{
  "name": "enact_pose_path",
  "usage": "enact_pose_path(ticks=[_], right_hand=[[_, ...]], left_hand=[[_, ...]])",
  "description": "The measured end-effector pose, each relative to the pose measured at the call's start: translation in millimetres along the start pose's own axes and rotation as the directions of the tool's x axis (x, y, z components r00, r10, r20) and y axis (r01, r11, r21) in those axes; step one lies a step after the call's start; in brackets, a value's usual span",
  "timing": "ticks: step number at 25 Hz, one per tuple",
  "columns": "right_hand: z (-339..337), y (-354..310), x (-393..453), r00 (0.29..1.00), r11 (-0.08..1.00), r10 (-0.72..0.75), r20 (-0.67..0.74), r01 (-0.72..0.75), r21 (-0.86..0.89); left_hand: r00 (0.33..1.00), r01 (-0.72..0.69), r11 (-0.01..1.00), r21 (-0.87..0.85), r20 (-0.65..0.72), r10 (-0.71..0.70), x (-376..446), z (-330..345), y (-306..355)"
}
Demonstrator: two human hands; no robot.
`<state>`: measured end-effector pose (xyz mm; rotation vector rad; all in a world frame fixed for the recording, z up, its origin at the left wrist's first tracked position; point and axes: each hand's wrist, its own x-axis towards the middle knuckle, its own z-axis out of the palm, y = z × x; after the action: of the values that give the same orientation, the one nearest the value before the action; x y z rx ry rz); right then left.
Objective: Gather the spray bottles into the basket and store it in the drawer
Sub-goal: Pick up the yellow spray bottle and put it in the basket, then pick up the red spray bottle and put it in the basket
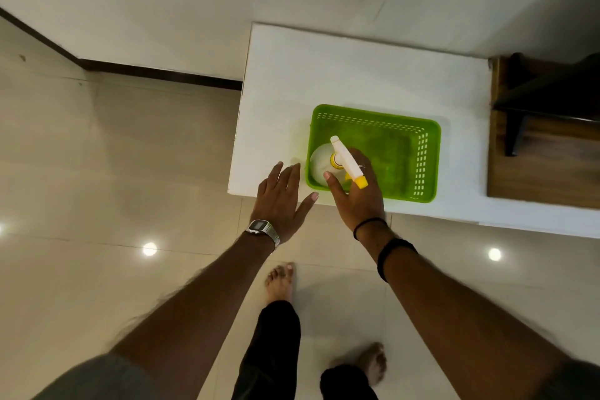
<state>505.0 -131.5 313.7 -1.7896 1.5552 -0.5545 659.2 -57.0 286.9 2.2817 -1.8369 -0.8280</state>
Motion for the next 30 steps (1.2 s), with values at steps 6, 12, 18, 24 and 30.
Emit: enact_pose_path(ticks=[6,12,18,24,30], right_hand=[[-36.7,18.4,-17.5,1.000,0.895,0.001,-0.005,-0.003,-0.447],[-118.7,92.5,-83.5,0.992,0.801,0.054,0.110,0.022,-0.598],[-202.6,204.5,-173.7,0.943,0.791,0.324,0.075,-0.226,-0.569],[-278.6,355.6,-277.9,0.770,0.702,0.634,-0.074,-0.613,-0.363],[-309.4,538.1,-384.4,0.568,0.509,0.817,-0.099,-0.791,-0.339]], left_hand=[[0.999,-0.039,0.976,0.216,0.030,0.033,-24.1,0.0,-6.7],[0.874,-0.330,0.855,0.401,0.472,0.116,-54.9,35.3,46.2],[0.795,-0.337,0.826,0.452,0.606,-0.007,-51.9,63.8,175.1],[0.767,-0.418,0.811,0.410,0.638,0.072,-40.4,169.9,354.2],[0.622,-0.561,0.765,0.316,0.771,0.138,-82.9,363.5,495.4]])
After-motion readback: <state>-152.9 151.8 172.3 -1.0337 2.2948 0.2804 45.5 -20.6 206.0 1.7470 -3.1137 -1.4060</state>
